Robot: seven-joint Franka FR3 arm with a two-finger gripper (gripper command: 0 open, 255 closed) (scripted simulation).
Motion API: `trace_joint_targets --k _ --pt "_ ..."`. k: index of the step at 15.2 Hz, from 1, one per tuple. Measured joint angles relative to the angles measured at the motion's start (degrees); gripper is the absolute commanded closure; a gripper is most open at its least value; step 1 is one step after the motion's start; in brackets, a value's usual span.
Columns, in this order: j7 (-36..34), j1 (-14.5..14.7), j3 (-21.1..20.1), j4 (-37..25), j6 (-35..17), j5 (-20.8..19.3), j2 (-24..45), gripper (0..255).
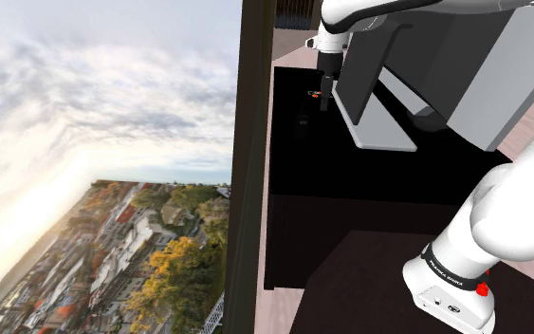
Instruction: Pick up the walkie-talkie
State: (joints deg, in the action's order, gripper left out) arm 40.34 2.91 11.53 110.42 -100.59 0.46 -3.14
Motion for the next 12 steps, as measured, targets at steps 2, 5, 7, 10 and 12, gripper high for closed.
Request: trace_joint_targets --k 2,5,7,10,12 --pt "3.0 -0.1 0.2 -3.8 -0.4 1.5 4.1 0" --pt "7.4 -0.7 0.5 -11.0 0.1 3.7 10.9 0" --pt "8.3 -0.9 0.4 -11.8 -0.5 4.2 12.3 0" --pt "8.8 -1.0 0.4 -11.0 -2.2 4.4 13.2 0" --pt "9.0 -1.0 0.4 -9.3 -4.1 4.5 13.5 0"
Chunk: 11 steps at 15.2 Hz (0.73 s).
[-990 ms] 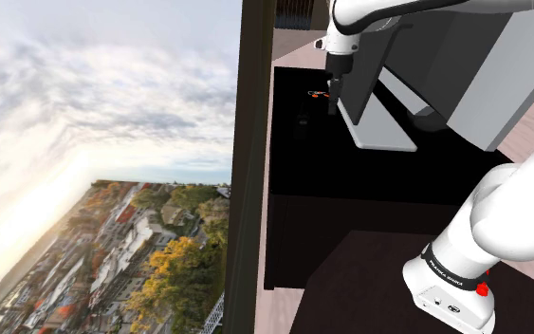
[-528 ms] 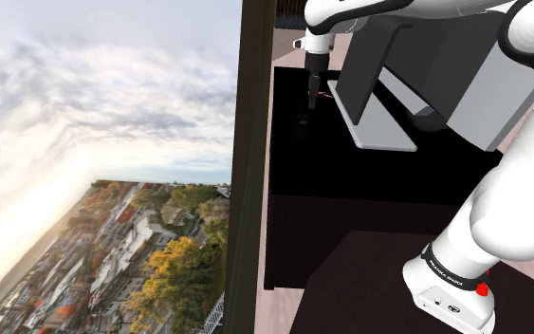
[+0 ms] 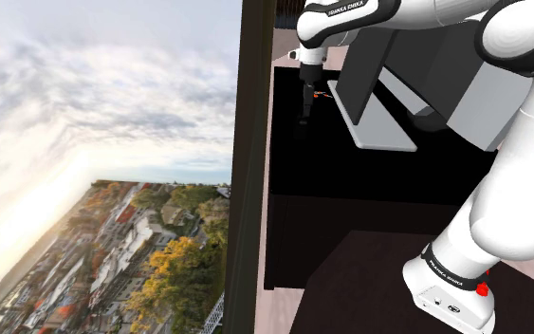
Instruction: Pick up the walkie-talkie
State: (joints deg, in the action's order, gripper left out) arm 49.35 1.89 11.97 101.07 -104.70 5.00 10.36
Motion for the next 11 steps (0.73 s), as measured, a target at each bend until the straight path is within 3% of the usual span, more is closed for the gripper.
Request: trace_joint_targets --k 1,2,11 --pt "0.0 0.0 0.0 0.6 -0.6 0.0 0.0 0" --pt "0.0 0.0 0.0 0.9 -0.9 0.0 0.0 255" --pt "0.0 0.0 0.0 1.0 -1.0 0.0 0.0 255"
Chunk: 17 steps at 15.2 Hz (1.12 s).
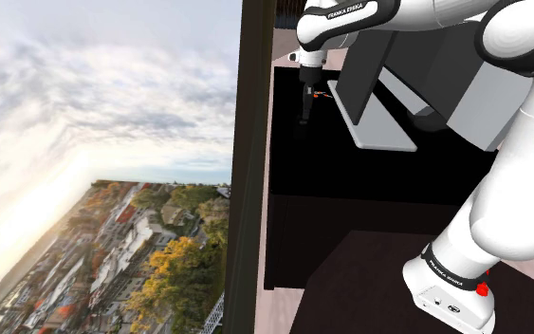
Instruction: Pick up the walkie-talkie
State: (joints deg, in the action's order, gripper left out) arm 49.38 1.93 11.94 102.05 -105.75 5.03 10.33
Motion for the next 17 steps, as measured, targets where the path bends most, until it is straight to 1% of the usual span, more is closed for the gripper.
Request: trace_joint_targets --k 3,17 --pt "-0.1 0.0 0.0 -0.6 0.8 0.0 -0.1 255" --pt "-0.8 -0.1 0.1 -9.8 10.9 -0.4 -1.1 255"
